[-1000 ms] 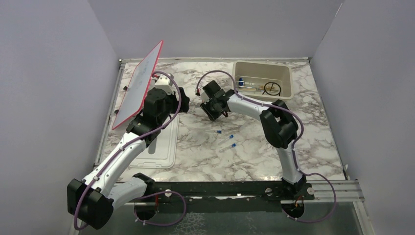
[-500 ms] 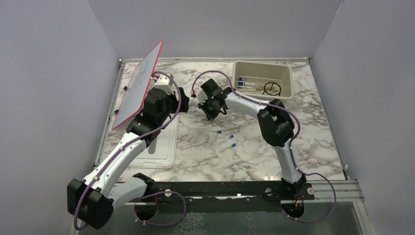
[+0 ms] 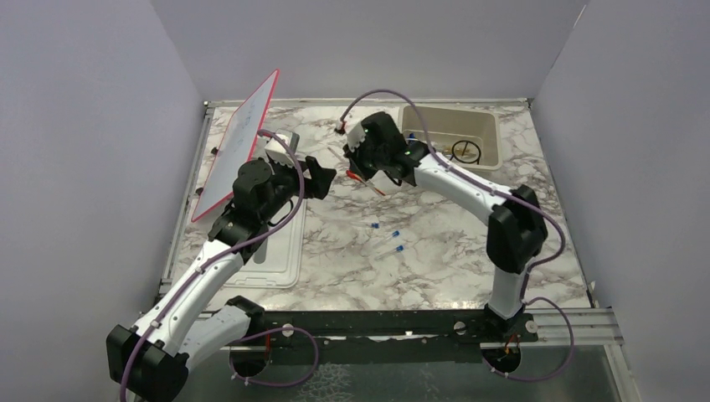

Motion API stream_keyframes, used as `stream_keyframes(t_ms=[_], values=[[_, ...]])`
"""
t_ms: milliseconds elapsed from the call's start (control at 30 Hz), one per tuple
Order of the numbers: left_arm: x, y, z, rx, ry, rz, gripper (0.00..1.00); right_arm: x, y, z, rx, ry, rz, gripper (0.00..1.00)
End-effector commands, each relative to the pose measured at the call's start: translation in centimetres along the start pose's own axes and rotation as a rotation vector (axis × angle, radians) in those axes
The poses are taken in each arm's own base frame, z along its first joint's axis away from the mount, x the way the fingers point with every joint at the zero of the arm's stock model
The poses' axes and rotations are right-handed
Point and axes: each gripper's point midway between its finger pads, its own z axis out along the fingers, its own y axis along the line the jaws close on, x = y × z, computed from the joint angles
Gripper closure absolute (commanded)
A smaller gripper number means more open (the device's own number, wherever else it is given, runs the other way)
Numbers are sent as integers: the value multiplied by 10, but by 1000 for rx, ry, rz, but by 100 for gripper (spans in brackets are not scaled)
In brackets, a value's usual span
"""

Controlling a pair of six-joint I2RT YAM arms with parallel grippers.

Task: Organize the chemistry lab equipment

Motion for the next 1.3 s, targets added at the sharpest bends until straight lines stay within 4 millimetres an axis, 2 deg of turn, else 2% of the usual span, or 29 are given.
stream_keyframes(t_ms=[0, 67, 133, 200, 300, 400, 467, 600, 733, 900, 1100, 1267], values=[[-15, -22, -6, 119, -64, 28, 23, -81, -14, -60, 88, -300, 54, 99], [-16, -22, -7, 120, -72, 24, 23, -98, -24, -83, 125, -372, 107, 99], [-16, -21, -7, 113, -71, 20, 23, -109, -42, -104, 172, -433, 213, 99], [-15, -17, -5, 90, -69, 4, 23, -117, -68, -128, 225, -502, 324, 99], [-12, -12, -3, 65, -54, -3, 23, -121, -110, -164, 320, -609, 509, 99], [-12, -11, -1, 56, -48, -8, 23, -113, -144, -192, 416, -697, 675, 99], [-10, -10, -1, 50, -42, -11, 23, -102, -161, -203, 487, -728, 778, 99], [-9, -7, 0, 35, -34, -16, 23, -62, -197, -218, 679, -754, 1055, 99], [-7, -5, 1, 20, -24, -16, 23, -27, -226, -217, 743, -797, 1285, 99], [-6, -3, 2, 14, -20, -17, 23, 13, -245, -195, 801, -809, 1569, 99], [-4, -2, 3, 8, -15, -20, 23, 39, -264, -163, 833, -824, 1817, 99], [-1, 1, 6, -3, -5, -19, 23, 68, -274, -140, 974, -771, 1990, 99]])
